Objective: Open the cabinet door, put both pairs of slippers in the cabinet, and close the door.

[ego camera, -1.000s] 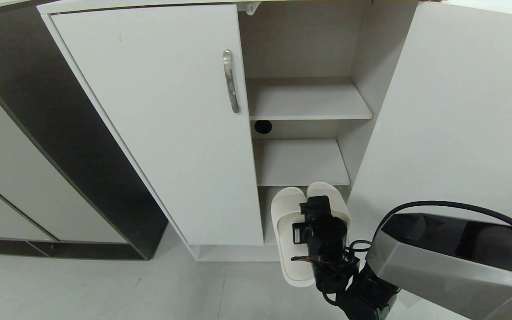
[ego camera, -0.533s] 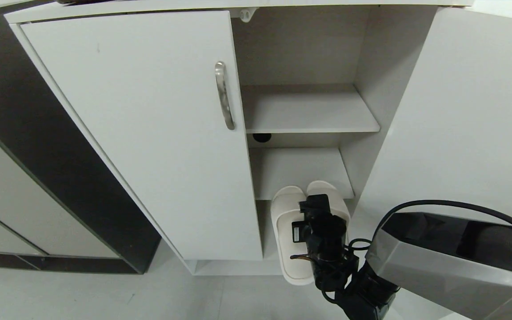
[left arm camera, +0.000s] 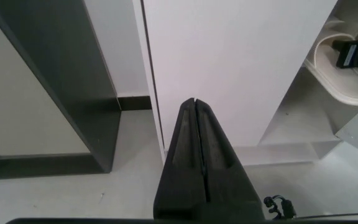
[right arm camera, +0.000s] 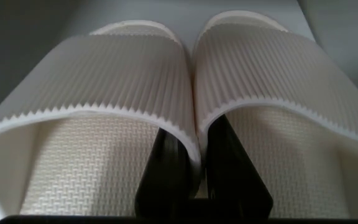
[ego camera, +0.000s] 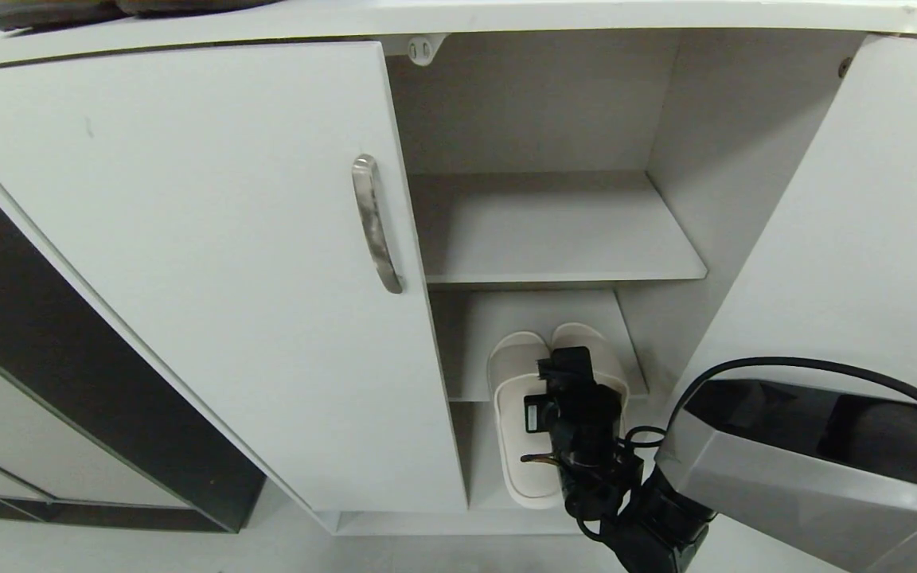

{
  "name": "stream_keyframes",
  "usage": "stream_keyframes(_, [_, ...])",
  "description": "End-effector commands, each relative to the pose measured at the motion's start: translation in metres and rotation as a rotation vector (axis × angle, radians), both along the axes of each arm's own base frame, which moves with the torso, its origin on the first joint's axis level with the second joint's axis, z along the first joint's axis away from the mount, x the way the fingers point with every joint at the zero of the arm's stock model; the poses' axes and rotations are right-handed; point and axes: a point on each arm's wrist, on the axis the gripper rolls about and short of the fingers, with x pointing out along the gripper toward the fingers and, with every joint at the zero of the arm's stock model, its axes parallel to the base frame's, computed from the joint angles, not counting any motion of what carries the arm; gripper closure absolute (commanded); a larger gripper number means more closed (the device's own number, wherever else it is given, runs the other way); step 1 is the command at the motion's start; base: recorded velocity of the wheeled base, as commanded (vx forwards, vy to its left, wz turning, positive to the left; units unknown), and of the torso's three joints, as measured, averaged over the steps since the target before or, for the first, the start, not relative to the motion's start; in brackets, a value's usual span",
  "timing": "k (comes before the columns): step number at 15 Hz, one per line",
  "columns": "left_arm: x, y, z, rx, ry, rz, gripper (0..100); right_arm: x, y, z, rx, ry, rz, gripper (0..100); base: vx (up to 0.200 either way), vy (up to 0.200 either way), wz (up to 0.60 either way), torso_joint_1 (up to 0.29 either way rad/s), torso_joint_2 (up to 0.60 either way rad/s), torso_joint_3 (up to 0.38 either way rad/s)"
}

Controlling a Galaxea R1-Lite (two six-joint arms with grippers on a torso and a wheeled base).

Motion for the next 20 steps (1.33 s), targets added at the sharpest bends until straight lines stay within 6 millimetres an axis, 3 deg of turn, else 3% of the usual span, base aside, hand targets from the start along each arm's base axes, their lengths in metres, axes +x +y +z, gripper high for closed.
stream_keyframes(1, [0.000,0.000,0.000,0.000,0.002,0.000,100,0.003,0.000,0.003,0.008,-0.009,-0.005,100,0.000,0.000,0.00,0.000,0.00,0.000])
stream_keyframes(4, [0.000,0.000,0.000,0.000,0.002,0.000,100,0.015,0.000,0.008,-0.003,0.001,-0.024,100,0.000,0.000,0.00,0.000,0.00,0.000])
stream_keyframes(7, [0.000,0.000,0.000,-0.002,0.002,0.000,100,0.048,0.013,0.029,0.014,-0.013,-0.050,100,0.000,0.000,0.00,0.000,0.00,0.000])
stream_keyframes(13, [0.000,0.000,0.000,-0.003,0.002,0.003,100,0.098,0.017,0.038,0.025,-0.031,-0.103,100,0.000,0.000,0.00,0.000,0.00,0.000])
stream_keyframes(17, [0.000,0.000,0.000,-0.003,0.002,0.005,100,0.112,0.014,0.053,0.030,-0.037,-0.097,100,0.000,0.000,0.00,0.000,0.00,0.000])
stream_keyframes(20, [0.000,0.000,0.000,-0.003,0.002,0.005,100,0.116,0.012,0.046,0.021,-0.026,-0.077,100,0.000,0.000,0.00,0.000,0.00,0.000])
